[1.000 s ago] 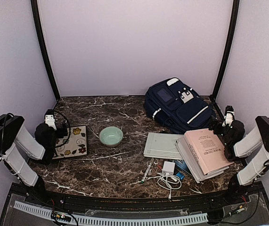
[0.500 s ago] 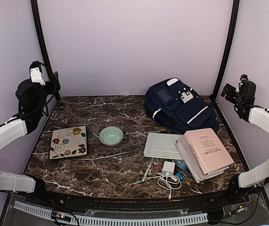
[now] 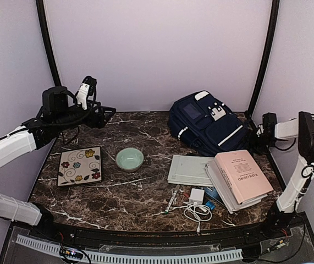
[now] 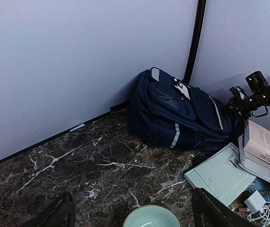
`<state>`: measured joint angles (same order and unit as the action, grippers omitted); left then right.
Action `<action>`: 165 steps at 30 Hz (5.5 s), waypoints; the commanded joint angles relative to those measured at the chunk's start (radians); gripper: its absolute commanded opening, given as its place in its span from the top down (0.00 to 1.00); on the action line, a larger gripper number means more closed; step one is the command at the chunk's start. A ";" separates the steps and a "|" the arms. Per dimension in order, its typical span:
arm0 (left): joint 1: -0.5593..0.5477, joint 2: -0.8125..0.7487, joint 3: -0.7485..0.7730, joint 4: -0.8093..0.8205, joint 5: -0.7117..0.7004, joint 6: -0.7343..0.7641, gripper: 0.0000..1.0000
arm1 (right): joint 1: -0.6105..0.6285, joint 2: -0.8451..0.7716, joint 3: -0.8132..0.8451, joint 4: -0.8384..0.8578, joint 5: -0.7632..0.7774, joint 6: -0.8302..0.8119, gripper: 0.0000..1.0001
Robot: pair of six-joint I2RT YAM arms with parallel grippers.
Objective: Pack the student bag
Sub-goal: Pick up the student bag from the corner of the board, then pass from the right arm to the left, then pass from the left arm to the right
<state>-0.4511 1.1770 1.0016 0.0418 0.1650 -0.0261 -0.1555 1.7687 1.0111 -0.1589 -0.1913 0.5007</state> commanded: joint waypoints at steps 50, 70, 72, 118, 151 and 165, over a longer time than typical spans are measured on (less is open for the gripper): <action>-0.014 0.021 0.265 -0.261 0.483 0.001 0.14 | 0.471 -0.538 0.789 -0.318 -0.767 -0.827 1.00; -0.044 0.253 0.540 -0.419 0.848 -0.048 0.01 | 0.470 -0.597 0.713 -0.804 -1.024 -1.297 1.00; -0.095 0.272 0.537 -0.413 0.907 -0.026 0.01 | 0.471 -0.590 0.687 -0.756 -1.031 -1.252 1.00; -0.244 0.147 0.382 -0.538 0.922 0.220 0.44 | 0.467 -0.488 0.576 -0.352 -0.981 -1.002 1.00; -0.248 -0.003 0.180 -0.015 0.604 0.026 1.00 | 0.458 -0.668 0.369 0.056 -0.640 -0.502 0.05; -0.254 -0.116 -0.002 0.119 0.657 0.151 1.00 | 0.359 -0.813 -0.056 0.106 -0.630 -0.382 0.00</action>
<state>-0.6998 1.1320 1.0206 0.0578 0.7845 0.0422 0.2623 1.0004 1.1233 -0.1902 -0.7624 0.0620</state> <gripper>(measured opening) 0.088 0.994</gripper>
